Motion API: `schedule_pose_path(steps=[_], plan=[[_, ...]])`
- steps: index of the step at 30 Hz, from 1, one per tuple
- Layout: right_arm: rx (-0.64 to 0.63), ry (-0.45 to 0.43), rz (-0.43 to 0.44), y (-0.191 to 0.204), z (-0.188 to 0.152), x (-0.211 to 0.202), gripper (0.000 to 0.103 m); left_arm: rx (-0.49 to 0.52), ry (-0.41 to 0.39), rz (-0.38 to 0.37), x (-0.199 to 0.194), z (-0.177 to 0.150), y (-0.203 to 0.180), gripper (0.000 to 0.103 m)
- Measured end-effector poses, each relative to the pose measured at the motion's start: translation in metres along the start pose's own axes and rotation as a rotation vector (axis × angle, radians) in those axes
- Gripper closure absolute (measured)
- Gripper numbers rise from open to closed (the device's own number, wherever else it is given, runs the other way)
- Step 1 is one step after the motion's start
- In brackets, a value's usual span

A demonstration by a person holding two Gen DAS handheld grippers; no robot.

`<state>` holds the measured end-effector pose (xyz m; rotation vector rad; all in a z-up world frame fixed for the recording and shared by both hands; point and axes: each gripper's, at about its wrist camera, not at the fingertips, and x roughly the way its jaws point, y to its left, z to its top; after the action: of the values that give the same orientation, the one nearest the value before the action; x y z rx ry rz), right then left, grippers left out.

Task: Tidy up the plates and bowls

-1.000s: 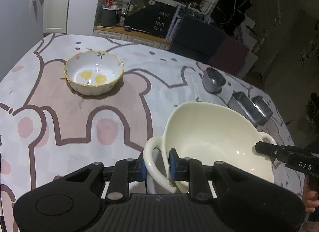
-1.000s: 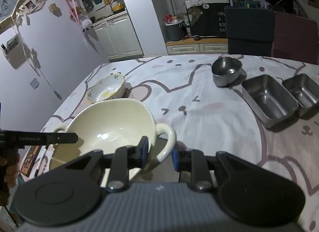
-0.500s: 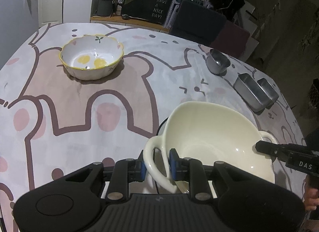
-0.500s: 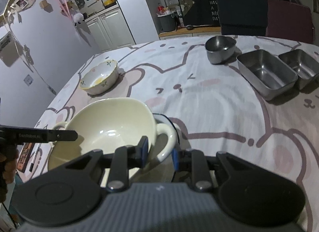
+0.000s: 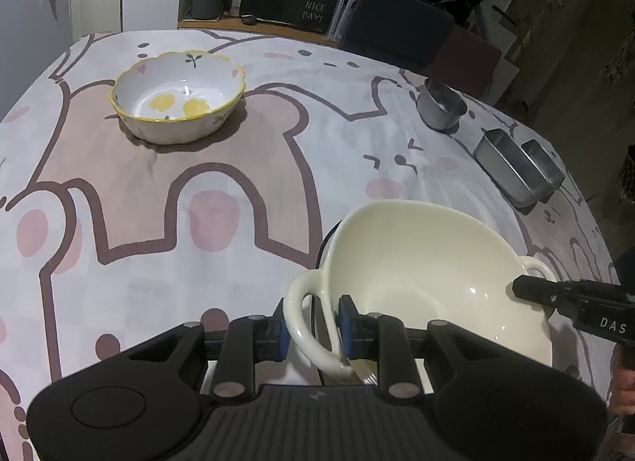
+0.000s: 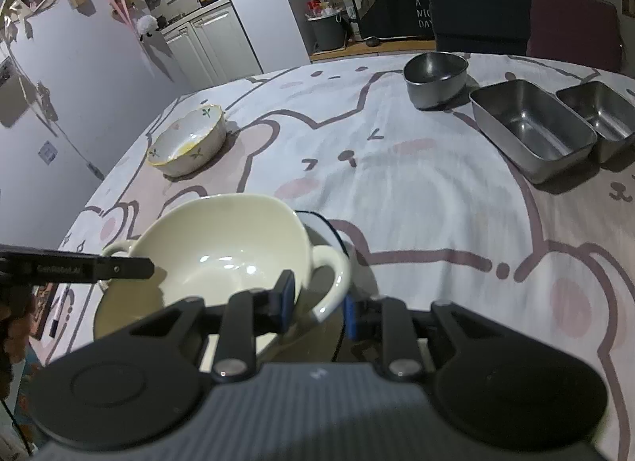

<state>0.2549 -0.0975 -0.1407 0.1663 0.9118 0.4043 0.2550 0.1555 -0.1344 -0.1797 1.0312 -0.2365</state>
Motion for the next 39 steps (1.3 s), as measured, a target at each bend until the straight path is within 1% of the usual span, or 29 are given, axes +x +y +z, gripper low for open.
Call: schedule_pose_path(steps=[33,39], plan=[[0.013,0.017,-0.013,-0.003,0.001,0.006,0.073,0.009,0.026,0.012,0.01,0.003,-0.002,0.075],[0.009,0.034,-0.021,-0.002,0.0,0.007,0.073,0.035,0.05,0.02,0.013,0.002,-0.004,0.074]])
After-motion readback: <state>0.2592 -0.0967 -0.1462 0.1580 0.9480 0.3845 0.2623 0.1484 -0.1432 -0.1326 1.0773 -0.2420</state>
